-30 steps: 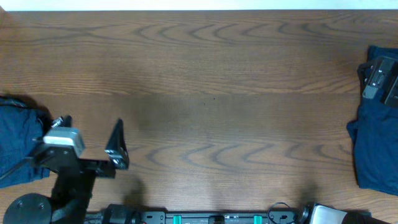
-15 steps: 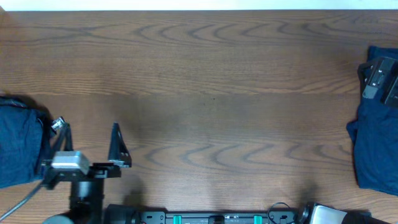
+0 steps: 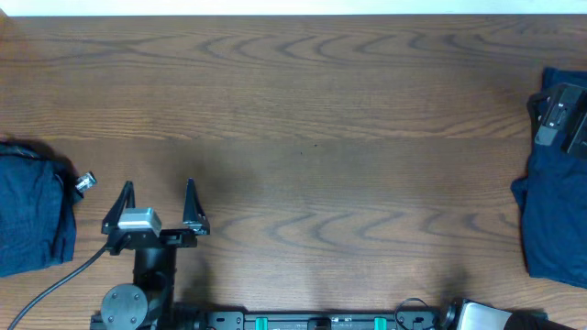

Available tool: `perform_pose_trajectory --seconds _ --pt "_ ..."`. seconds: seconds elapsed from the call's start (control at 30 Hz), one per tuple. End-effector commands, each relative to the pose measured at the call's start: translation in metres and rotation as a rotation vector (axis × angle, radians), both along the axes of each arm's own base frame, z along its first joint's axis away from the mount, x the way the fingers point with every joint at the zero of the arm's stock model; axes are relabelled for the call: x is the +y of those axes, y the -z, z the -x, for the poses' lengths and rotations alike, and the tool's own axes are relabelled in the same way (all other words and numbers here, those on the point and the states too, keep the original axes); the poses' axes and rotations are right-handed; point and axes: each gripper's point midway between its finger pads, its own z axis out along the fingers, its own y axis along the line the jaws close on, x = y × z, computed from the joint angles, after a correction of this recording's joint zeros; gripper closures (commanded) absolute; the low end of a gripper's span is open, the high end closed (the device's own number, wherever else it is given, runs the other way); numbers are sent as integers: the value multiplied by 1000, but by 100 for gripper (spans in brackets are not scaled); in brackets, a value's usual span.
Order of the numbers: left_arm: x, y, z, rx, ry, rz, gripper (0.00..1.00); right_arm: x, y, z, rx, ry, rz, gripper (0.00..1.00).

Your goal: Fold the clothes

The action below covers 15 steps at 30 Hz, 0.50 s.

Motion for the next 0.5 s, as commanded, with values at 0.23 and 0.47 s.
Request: perform_pose_trajectory --seconds 0.23,0.47 --pt "1 74 -19 137 -17 -11 2 3 -1 1 -3 -1 -9 1" --pt "1 121 -24 238 -19 1 2 3 -1 1 -3 -2 -9 1"
